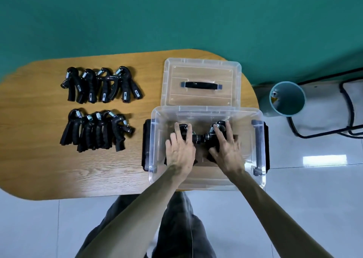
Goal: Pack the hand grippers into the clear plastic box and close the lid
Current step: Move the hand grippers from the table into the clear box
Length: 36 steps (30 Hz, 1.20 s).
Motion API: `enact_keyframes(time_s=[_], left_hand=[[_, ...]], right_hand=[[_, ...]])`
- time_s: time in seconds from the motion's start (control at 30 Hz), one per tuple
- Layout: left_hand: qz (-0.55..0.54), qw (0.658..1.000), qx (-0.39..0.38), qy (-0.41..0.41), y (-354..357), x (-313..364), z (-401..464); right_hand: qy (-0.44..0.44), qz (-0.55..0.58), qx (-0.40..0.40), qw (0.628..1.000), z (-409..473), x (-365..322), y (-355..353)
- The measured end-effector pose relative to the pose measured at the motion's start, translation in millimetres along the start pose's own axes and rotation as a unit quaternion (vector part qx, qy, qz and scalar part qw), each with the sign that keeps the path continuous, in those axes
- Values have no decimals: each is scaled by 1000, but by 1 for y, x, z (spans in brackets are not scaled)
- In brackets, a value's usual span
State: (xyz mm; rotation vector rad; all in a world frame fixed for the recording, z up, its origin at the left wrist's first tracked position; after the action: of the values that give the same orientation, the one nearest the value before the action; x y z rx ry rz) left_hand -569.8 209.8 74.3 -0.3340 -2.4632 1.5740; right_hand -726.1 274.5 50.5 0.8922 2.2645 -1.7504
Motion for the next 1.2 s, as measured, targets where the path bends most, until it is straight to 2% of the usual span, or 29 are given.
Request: enact_keyframes(time_s=[0.13,0.27,0.47,0.73,0.87,1.0,1.2], left_hand=[[1,1000,-16,8,15,-3,13],[4,1000,-15,13,32,-6,17],[-6,1000,16,24,44,-8,18],[-24,999,15,28,47,-9,18],[-50,999,5,16,35,-14,11],[-53,995,22,81,14,-24,-2],[-57,985,80,138,-27,-45,-16]], right_hand=[[-22,2,-33,999,8,12,17],[-15,8,-21,1000,12,12,25],[-57,-1,-14,998,13,17,31],[-35,-29,-43,998,11,11,26],[11,-47,4,999,10,-3,9],[41,-17,37,998,7,-20,-11],[-5,-62,33,997,2,-61,-33]])
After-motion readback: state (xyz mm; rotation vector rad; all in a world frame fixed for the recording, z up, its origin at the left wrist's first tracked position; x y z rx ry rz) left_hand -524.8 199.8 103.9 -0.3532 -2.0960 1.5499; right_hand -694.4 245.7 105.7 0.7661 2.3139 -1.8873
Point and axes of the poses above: each hand's wrist, its own z-axis towards the middle knuckle, its own y-axis out of the palm, x = y × z, the point moved 1 cm from there along z, towards the middle knuckle, and after that the axes turned 3 degrees about -y, right-handed, at the moved point
